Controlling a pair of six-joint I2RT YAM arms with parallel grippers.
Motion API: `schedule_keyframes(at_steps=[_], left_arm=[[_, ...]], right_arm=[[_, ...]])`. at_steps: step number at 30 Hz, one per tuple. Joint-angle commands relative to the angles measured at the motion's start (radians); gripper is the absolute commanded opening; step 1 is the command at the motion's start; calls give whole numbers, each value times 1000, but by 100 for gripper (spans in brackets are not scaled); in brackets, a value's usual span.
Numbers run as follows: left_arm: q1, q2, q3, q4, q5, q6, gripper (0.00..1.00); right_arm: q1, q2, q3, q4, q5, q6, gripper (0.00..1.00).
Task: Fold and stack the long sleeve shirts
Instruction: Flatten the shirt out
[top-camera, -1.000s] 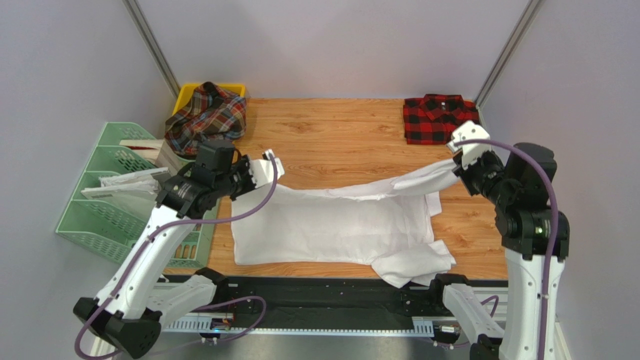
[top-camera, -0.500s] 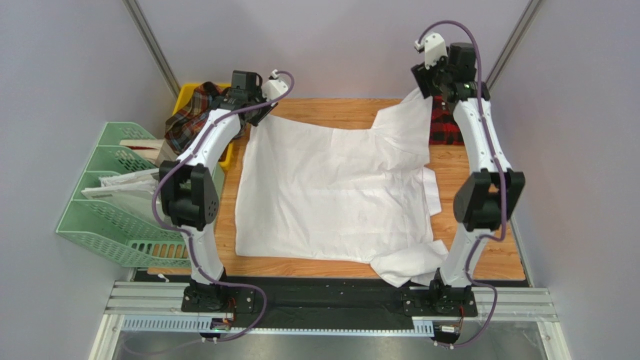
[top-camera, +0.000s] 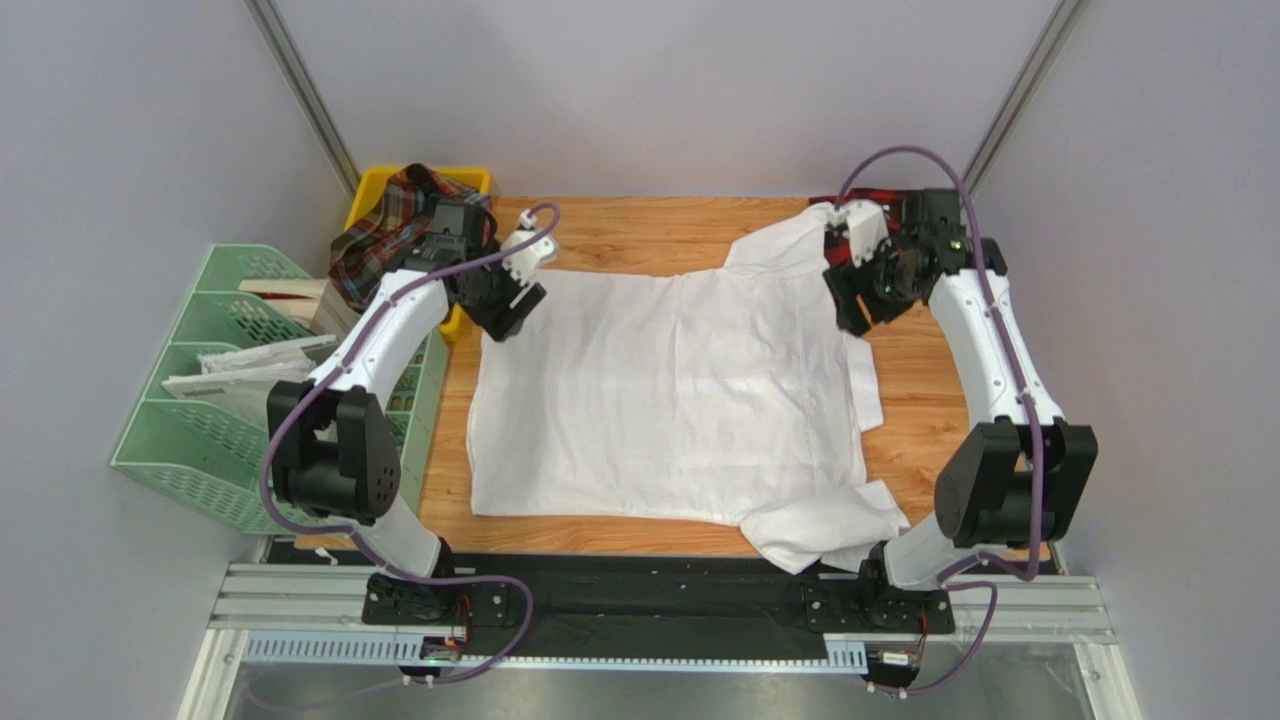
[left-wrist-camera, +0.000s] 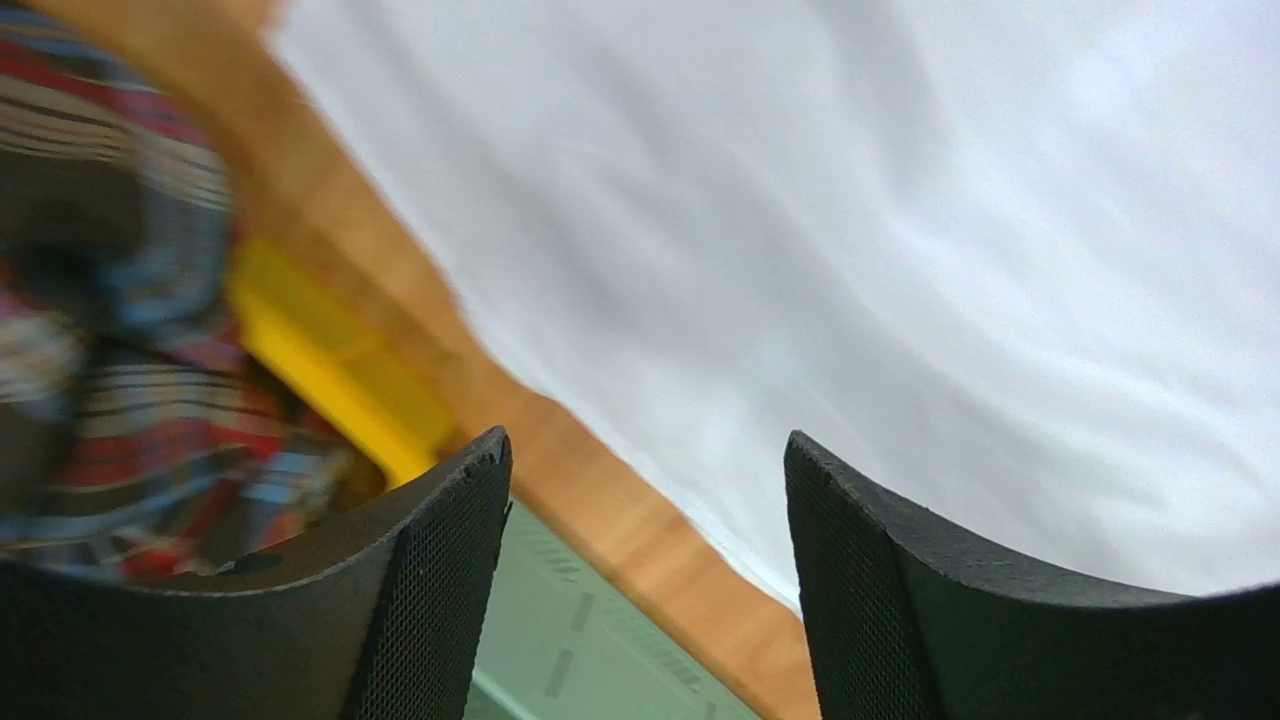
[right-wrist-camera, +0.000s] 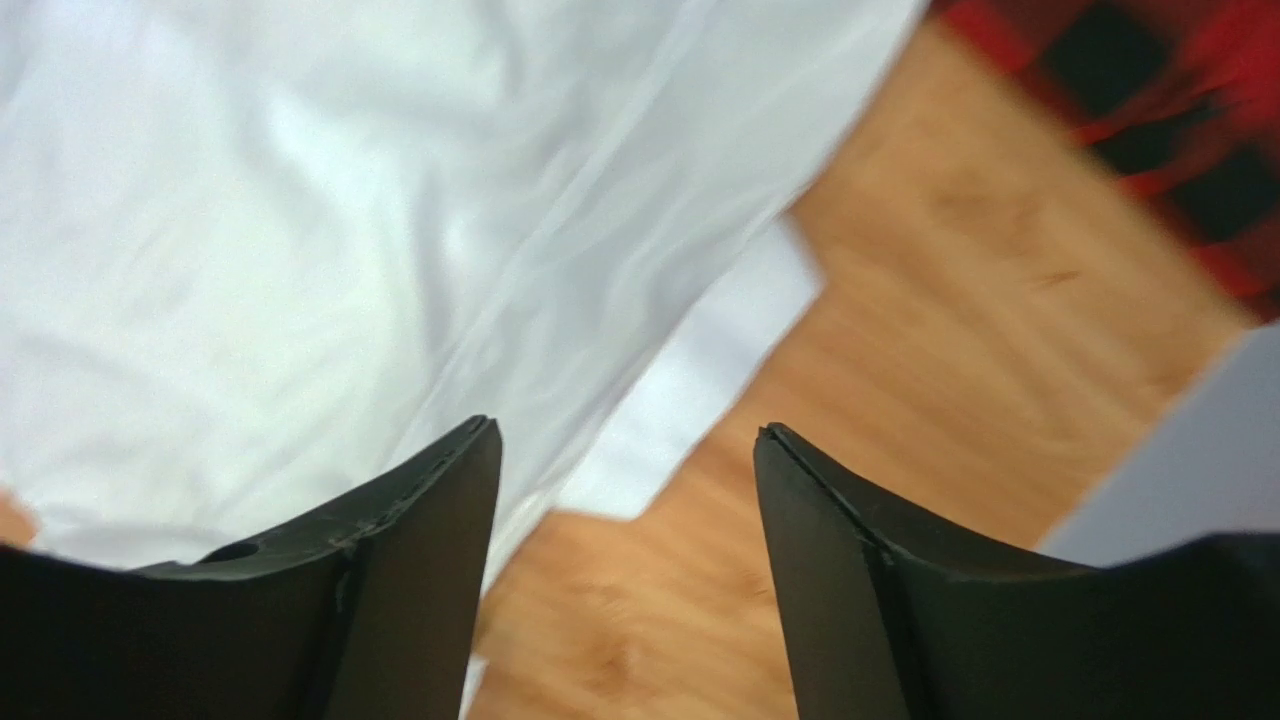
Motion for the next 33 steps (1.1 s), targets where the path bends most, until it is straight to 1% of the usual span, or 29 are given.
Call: schedule_keyframes(at_steps=[1, 4, 6, 11, 12, 17, 24, 28, 29, 30, 32, 33], left_arm=[[-21, -35, -130, -131, 121, 45, 70], [-29, -3, -170, -151, 114, 43, 64], [-34, 31, -170, -165, 111, 39, 59], [-53, 101, -184, -203, 94, 45, 54], [-60, 109, -188, -206, 85, 46, 52], [-110, 123, -246, -218, 71, 52, 49], [-175, 89, -358, -247, 65, 63, 44], [-178, 65, -397, -272, 59, 83, 43], [-178, 60, -397, -275, 53, 92, 43], [-179, 52, -391, -275, 39, 97, 44], [-176, 26, -357, -275, 44, 100, 45], [-176, 19, -339, -283, 68, 100, 47]], right_arm=[[18, -40, -243, -66, -105, -14, 64], [18, 10, -296, -45, -94, -3, 58], [18, 41, -318, -31, -75, -8, 52], [18, 106, -411, -19, -27, -47, 46], [18, 110, -426, -22, -21, -52, 46], [18, 121, -503, -69, 1, -100, 41], [18, 72, -569, -175, -22, -166, 40], [18, 38, -557, -268, -70, -224, 39], [15, 34, -545, -319, -118, -238, 38], [5, 18, -528, -333, -140, -235, 38], [-23, 6, -441, -353, -214, -232, 38], [-67, 4, -396, -353, -238, -218, 38]])
